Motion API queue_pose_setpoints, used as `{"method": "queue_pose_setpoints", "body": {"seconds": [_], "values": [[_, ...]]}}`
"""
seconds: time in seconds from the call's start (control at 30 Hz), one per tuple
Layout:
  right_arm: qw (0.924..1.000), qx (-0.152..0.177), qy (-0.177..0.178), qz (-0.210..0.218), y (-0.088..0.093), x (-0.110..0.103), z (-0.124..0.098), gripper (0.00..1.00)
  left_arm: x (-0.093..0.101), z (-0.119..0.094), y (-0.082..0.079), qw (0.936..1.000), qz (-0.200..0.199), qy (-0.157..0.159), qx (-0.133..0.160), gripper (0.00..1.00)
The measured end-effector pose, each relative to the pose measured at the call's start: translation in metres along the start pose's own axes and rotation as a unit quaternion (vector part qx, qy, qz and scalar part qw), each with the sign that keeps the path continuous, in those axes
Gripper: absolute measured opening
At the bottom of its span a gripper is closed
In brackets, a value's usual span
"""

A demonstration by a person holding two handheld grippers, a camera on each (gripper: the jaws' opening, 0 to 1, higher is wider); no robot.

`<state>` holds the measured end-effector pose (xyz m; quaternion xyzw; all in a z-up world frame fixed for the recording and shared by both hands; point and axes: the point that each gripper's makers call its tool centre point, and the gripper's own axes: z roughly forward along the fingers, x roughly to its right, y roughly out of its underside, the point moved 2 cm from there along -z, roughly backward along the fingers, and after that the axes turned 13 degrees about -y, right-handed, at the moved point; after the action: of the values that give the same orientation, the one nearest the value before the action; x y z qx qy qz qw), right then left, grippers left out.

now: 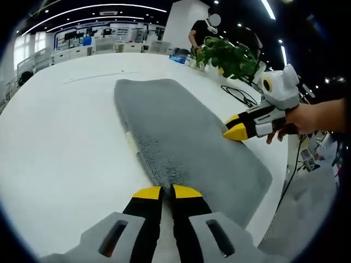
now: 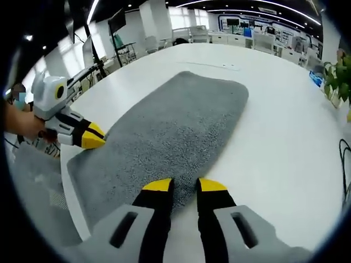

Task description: Fold the towel on the table until its edges align and the towel forms a compact rectangular stack.

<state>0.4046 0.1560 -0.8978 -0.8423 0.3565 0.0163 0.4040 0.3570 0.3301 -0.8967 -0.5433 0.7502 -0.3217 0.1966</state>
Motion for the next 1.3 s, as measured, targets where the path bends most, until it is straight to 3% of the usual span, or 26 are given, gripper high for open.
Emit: {"method": "queue_pose_setpoints", "body": {"seconds": [0.17, 0.27, 0.37, 0.43, 0.5, 0.6, 0.7, 0.87, 1.0, 1.1, 1.17, 1.3], "values": [[0.9997, 0.008, 0.009, 0.02, -0.004, 0.0, -0.002, 0.18, -0.002, -0.003, 0.0, 0.9999, -0.009, -0.007, 0.002, 0.07], [0.9997, 0.022, 0.009, -0.004, -0.012, -0.004, -0.008, 0.19, -0.01, -0.007, -0.006, 0.9997, -0.006, -0.018, 0.013, 0.15], [0.999, 0.041, -0.002, -0.017, -0.019, -0.013, -0.013, 0.23, -0.011, -0.015, -0.016, 0.9993, -0.002, -0.009, 0.036, 0.16], [0.9982, 0.051, -0.02, -0.025, -0.022, -0.024, -0.017, 0.23, -0.008, -0.023, -0.022, 0.9986, 0.021, 0.005, 0.049, 0.18], [0.9983, 0.038, -0.027, -0.034, -0.018, -0.033, -0.019, 0.23, -0.002, -0.029, -0.026, 0.9956, 0.065, 0.023, 0.064, 0.19], [0.9969, 0.034, -0.049, -0.05, -0.014, -0.052, -0.02, 0.23, 0.016, -0.039, -0.023, 0.9873, 0.122, 0.073, 0.071, 0.2], [0.9955, 0.039, -0.063, -0.059, -0.012, -0.064, -0.022, 0.23, 0.027, -0.044, -0.017, 0.9775, 0.177, 0.085, 0.075, 0.2], [0.9915, 0.035, -0.102, -0.074, -0.005, -0.087, -0.024, 0.23, 0.046, -0.055, -0.004, 0.9632, 0.229, 0.121, 0.072, 0.21], [0.9853, 0.0, -0.119, -0.123, 0.013, -0.102, -0.026, 0.24, 0.051, -0.062, 0.006, 0.9561, 0.254, 0.131, 0.064, 0.22], [0.9837, -0.009, -0.13, -0.124, 0.022, -0.109, -0.026, 0.24, 0.056, -0.065, 0.014, 0.95, 0.275, 0.138, 0.055, 0.23], [0.9816, -0.025, -0.139, -0.128, 0.032, -0.114, -0.026, 0.25, 0.059, -0.066, 0.023, 0.9421, 0.299, 0.146, 0.045, 0.24], [0.9743, -0.057, -0.136, -0.17, 0.049, -0.119, -0.025, 0.28, 0.06, -0.061, 0.038, 0.937, 0.319, 0.141, 0.026, 0.26]]}}
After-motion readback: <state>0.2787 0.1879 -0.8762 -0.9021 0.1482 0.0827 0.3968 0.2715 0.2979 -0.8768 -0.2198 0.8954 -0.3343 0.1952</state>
